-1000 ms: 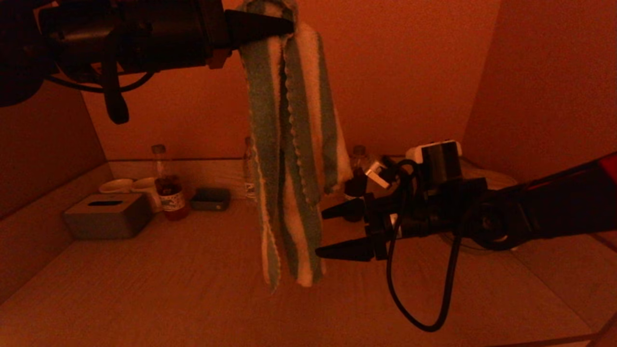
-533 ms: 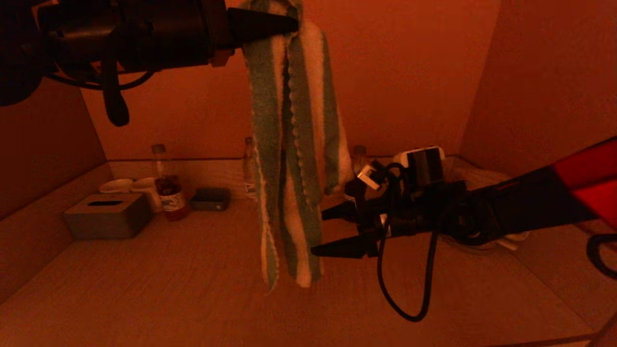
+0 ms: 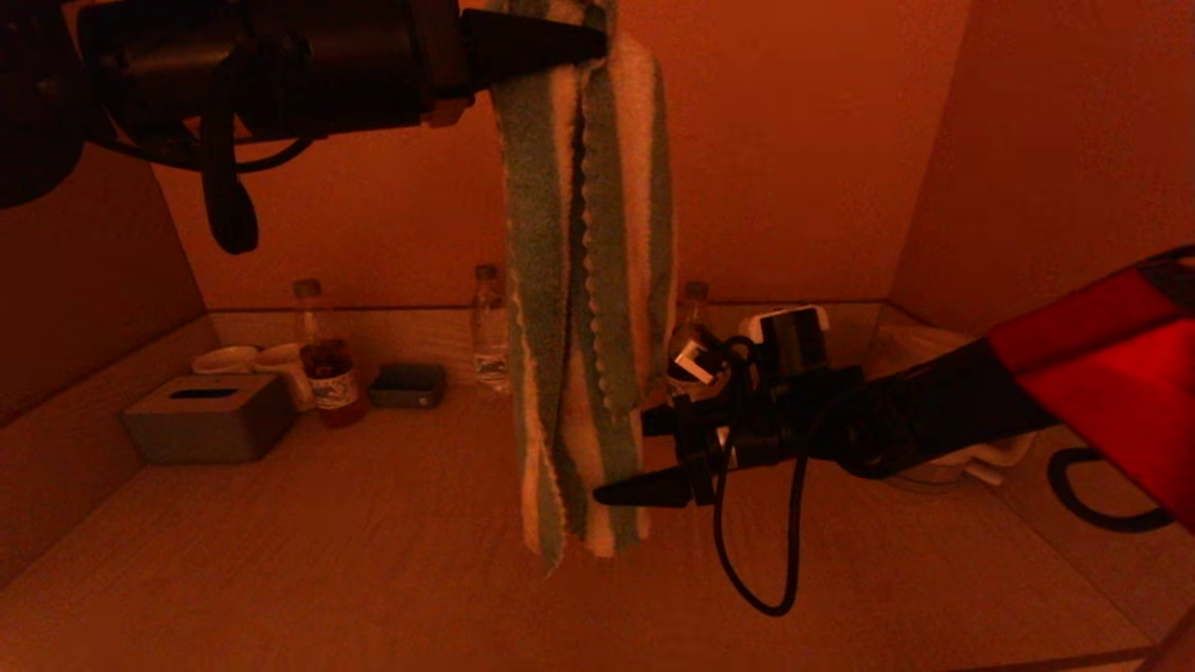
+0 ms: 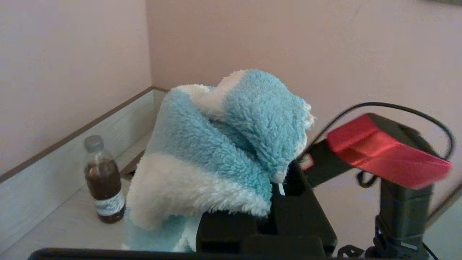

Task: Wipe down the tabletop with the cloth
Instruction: Hand it to the other hand

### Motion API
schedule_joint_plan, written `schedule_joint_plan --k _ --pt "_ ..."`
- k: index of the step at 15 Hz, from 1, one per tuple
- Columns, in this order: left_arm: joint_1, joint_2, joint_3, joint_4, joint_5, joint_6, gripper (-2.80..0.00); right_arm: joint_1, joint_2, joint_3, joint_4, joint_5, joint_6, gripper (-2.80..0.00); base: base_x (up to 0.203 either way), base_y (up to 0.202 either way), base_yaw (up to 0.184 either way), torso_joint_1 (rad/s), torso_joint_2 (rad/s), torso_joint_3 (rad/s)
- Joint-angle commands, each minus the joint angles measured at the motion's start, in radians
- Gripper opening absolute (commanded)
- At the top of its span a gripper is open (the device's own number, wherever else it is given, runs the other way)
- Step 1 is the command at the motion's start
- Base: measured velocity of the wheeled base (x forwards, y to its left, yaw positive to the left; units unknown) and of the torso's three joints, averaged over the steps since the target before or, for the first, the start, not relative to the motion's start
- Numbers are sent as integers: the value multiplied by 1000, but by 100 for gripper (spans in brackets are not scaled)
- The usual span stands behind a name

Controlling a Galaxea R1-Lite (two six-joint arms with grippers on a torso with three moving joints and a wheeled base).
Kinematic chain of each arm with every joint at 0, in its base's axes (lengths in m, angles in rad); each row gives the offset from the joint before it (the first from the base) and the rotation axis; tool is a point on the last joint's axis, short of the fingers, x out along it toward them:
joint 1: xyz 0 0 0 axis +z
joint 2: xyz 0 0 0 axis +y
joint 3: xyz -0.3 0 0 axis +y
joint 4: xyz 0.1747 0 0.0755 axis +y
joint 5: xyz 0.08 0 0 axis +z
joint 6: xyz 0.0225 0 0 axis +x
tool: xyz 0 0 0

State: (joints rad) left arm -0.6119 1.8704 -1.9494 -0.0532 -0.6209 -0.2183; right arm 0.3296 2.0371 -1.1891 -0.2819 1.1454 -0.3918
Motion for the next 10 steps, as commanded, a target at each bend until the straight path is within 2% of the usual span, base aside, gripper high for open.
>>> schedule_joint_plan --k 1,8,9,10 --pt "-17 -7 1 5 -3 17 -280 -1 -2 8 1 40 -32 0 0 0 0 0 0 0" --pt "-23 -7 0 6 -3 22 -280 -4 -46 52 1 40 -76 0 0 0 0 0 0 0" --pt "-23 -7 0 6 -3 22 -280 -11 -52 56 1 40 -79 -280 0 0 0 0 0 0" --pt "-23 -5 0 6 -2 22 -280 -14 -54 56 1 40 -79 -280 0 0 0 0 0 0"
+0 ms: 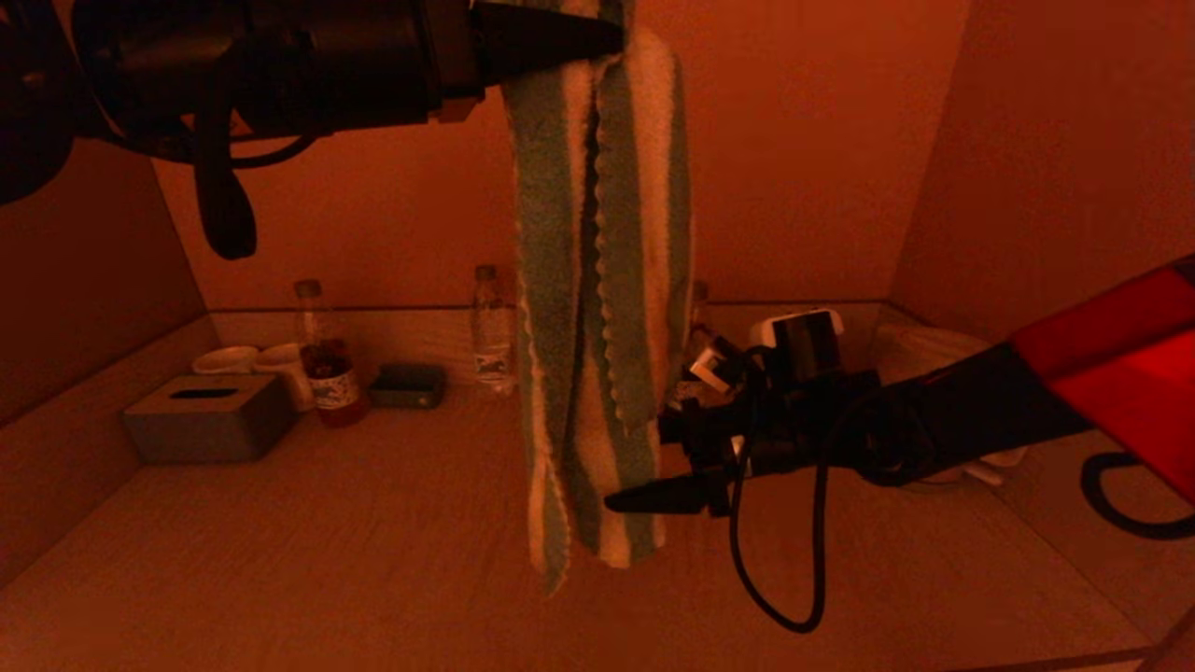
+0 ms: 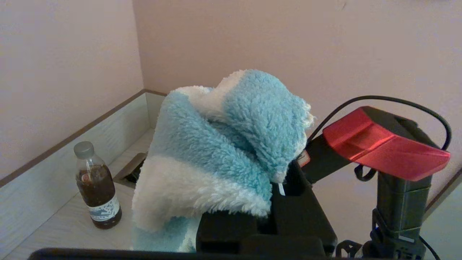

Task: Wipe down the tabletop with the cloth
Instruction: Hand it to the other hand

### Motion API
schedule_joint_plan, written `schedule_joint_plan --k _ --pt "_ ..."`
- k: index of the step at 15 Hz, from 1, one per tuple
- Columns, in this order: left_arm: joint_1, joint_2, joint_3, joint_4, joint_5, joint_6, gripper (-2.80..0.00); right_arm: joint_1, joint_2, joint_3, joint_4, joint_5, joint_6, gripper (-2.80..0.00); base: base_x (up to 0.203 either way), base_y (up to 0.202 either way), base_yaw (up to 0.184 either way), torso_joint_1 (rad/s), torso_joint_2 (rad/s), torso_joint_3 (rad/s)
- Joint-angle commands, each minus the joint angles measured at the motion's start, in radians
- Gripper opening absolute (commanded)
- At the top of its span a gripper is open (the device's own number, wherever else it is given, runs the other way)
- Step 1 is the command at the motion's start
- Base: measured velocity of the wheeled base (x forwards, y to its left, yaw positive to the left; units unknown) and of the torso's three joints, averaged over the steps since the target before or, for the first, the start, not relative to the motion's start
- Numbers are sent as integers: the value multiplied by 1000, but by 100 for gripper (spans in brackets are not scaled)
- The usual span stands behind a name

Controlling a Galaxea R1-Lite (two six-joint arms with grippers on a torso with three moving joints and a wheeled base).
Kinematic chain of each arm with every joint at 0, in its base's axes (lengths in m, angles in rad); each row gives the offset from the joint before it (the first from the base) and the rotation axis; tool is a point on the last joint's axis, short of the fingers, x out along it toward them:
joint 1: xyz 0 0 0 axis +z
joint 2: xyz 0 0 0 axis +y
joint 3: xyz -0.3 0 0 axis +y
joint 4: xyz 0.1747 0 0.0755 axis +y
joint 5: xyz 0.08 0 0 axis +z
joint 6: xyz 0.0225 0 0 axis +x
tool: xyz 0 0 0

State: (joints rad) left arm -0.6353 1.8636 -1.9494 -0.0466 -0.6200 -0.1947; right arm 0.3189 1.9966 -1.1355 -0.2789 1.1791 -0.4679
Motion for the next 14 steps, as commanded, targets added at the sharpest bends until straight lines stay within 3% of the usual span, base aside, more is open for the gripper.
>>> schedule_joint_plan --k 1,12,14 --pt "0 3 0 -1 -3 -2 -280 -5 -14 2 -2 7 -3 -280 0 0 0 0 0 0" --pt "7 14 -2 -1 -3 -3 -280 -16 -21 7 0 7 -3 -280 0 0 0 0 0 0" --pt "37 12 -2 -2 0 -3 -280 -46 -48 11 6 10 3 -280 0 0 0 0 0 0"
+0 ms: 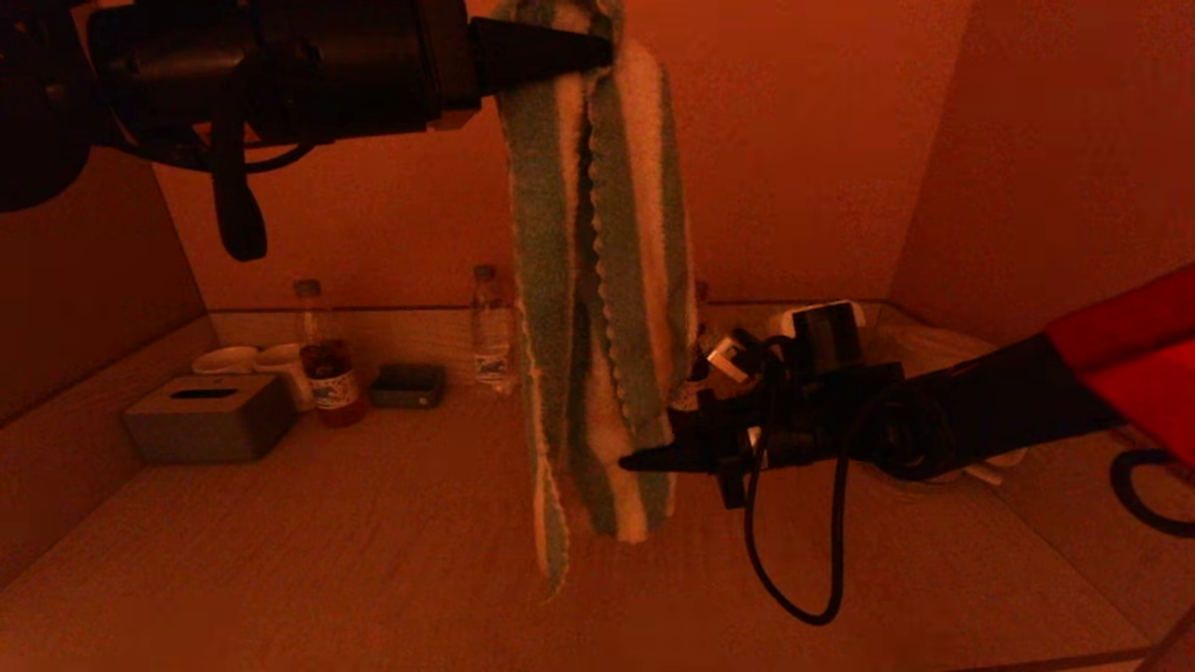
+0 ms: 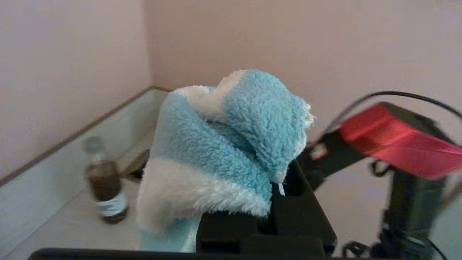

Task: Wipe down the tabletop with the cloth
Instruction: Hand it to the other hand

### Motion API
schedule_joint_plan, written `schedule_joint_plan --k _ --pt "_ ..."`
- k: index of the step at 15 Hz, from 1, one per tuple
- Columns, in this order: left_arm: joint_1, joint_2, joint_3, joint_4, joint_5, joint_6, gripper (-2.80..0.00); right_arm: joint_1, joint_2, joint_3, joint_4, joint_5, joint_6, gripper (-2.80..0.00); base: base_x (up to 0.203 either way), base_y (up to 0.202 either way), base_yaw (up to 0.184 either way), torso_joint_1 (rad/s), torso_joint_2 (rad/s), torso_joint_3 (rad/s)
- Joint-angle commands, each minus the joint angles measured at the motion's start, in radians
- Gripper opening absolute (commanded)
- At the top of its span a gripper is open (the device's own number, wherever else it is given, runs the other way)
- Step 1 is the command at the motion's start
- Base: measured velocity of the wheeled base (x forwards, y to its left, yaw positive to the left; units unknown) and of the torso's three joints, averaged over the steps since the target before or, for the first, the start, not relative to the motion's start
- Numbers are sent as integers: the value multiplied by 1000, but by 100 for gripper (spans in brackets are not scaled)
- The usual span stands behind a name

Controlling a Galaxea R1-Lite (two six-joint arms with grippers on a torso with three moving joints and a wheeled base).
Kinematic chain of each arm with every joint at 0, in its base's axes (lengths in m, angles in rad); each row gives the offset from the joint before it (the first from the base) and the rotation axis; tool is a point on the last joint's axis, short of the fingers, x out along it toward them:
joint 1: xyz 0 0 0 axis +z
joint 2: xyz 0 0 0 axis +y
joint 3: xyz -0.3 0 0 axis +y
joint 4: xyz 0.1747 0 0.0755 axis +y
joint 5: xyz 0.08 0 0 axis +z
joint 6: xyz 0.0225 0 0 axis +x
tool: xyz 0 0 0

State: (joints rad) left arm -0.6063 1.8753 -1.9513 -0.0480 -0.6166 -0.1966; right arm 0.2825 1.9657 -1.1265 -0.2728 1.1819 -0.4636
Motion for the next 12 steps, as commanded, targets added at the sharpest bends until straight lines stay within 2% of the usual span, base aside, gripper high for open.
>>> schedule_joint_plan --k 1,3,6,10,12 --pt "16 0 0 -1 -3 -2 -280 -16 -25 5 3 7 0 -280 0 0 0 0 0 0" --pt "97 1 2 2 -1 -4 -280 -46 -97 12 21 7 27 -280 0 0 0 0 0 0" --pt "195 16 21 21 -1 -8 -280 -100 -183 11 35 7 131 -280 0 0 0 0 0 0" --pt "236 33 82 62 6 10 -280 -138 -266 -16 32 1 257 -280 0 0 0 0 0 0" --pt "243 36 141 73 25 54 -280 -164 -286 -65 32 -2 343 -280 0 0 0 0 0 0"
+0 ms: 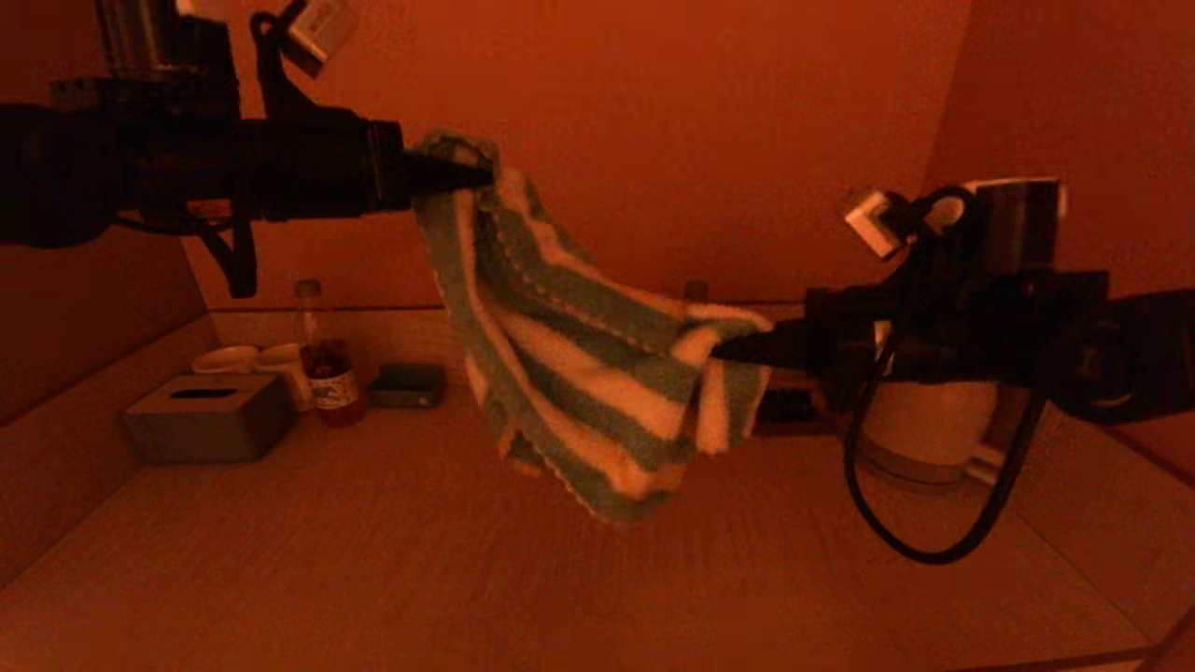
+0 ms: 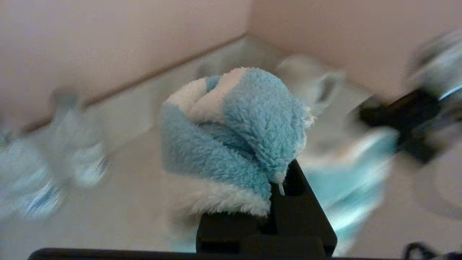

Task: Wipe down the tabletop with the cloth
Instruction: Hand it to the other hand

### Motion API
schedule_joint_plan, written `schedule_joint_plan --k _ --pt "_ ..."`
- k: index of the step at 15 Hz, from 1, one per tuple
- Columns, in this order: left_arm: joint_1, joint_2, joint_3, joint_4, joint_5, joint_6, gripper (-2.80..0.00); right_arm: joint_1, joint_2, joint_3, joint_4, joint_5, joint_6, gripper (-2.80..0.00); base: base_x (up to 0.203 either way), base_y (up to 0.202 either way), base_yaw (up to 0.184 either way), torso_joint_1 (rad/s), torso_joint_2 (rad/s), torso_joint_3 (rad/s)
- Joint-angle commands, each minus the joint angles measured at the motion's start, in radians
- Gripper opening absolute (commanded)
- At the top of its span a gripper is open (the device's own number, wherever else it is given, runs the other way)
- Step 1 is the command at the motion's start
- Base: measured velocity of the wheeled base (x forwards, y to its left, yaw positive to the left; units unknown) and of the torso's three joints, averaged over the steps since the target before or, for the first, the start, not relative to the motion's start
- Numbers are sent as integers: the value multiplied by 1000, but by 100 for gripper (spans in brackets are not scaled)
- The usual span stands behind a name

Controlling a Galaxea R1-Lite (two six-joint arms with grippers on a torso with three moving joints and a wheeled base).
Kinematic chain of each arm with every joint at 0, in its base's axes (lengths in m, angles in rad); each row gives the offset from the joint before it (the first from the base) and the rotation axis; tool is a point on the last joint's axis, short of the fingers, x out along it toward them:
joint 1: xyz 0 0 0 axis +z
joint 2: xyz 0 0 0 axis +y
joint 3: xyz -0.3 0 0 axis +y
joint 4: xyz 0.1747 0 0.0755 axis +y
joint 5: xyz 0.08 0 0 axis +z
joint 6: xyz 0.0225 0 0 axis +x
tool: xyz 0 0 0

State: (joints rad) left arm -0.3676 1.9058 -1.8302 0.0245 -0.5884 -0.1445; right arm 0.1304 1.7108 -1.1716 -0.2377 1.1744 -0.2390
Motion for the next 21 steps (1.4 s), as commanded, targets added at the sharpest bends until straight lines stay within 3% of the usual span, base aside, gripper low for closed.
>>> schedule_joint_plan --k 1,3,6,10,11,19,21 --pt "6 12 58 0 17 24 -280 -30 -31 -49 -4 5 162 -280 0 0 0 0 0 0" --pt "15 39 108 -2 57 70 -280 -63 -29 -85 -4 3 216 -280 0 0 0 0 0 0" --pt "27 86 124 -6 100 94 -280 -84 -23 -86 -3 2 236 -280 0 0 0 0 0 0" --pt "27 98 123 -1 120 94 -280 -97 -17 -80 -3 2 234 -280 0 0 0 0 0 0" --pt "26 103 123 -1 128 94 0 -95 -13 -76 -3 2 233 -280 0 0 0 0 0 0" --pt "-4 108 147 -11 143 97 0 -95 27 -77 -8 2 230 -280 0 0 0 0 0 0" --pt "-5 106 174 -8 149 143 0 -101 25 -86 -8 2 233 -280 0 0 0 0 0 0"
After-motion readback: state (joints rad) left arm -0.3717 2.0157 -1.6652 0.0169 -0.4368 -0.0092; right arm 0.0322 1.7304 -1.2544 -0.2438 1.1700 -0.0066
